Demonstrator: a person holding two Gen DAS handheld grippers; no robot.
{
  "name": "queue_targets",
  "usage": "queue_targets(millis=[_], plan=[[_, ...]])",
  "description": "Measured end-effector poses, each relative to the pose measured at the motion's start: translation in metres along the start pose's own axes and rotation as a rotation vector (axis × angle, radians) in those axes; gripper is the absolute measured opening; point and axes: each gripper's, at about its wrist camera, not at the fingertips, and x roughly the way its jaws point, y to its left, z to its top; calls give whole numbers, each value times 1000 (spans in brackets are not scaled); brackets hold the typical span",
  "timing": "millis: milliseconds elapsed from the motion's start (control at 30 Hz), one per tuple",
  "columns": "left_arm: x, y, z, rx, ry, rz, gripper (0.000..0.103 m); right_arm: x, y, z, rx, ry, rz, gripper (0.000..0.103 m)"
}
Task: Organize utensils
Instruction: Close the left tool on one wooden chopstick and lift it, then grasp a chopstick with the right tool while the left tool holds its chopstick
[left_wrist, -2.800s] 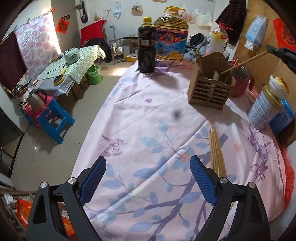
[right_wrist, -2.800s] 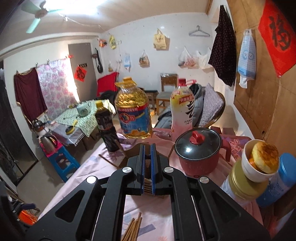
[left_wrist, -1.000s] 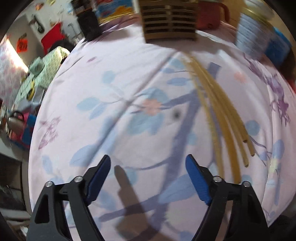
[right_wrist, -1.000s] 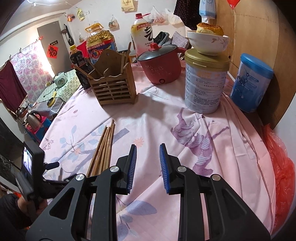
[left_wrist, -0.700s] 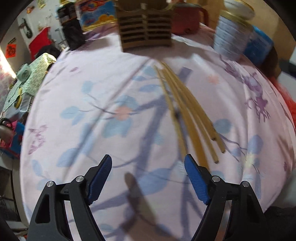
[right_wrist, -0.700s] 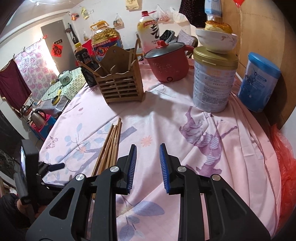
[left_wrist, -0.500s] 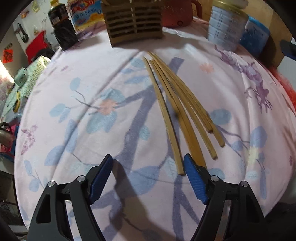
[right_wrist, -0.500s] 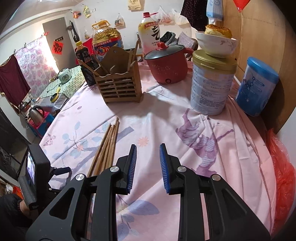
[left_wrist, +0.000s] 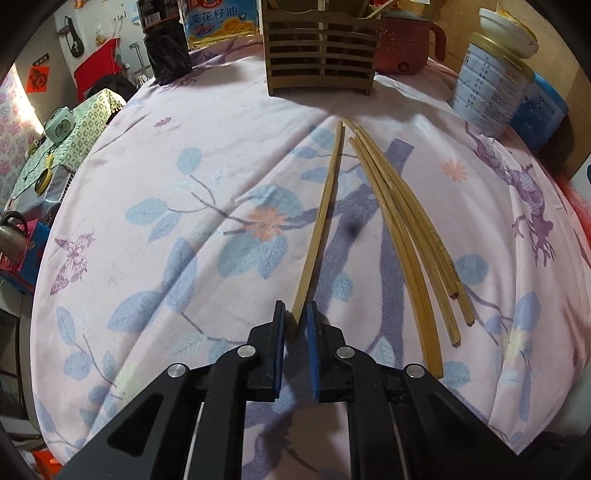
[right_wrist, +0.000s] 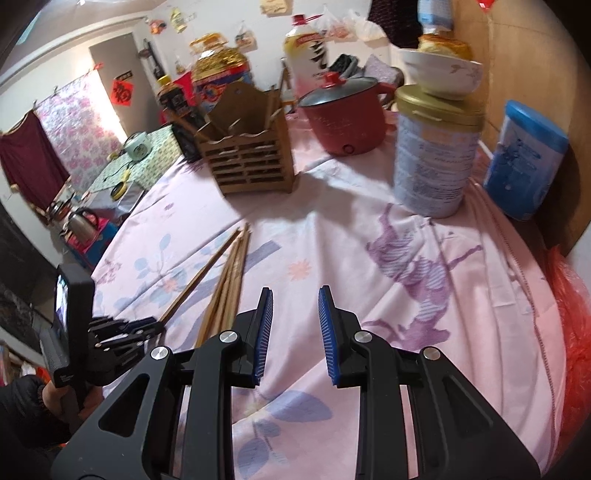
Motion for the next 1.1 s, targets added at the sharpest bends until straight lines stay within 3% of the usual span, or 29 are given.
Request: queue_targets(millis=[167,533,833,967,1100], plan=[[-10,6,1,-23,-11,-13,6,13,16,-12,-57,61,64,27],[-66,21,17,-22,-84,27,6,62,54,-48,-146,220,175,26],[-83,29,19,-27,-87,28,6,88,62,-58,-146,250,167,19],[-87,31,18,-27,-86,30,6,103,65,-65,-174,270,124,16],[-87,33,19,-20,-80,34,6,101,65,-70,-205,234,98,10]])
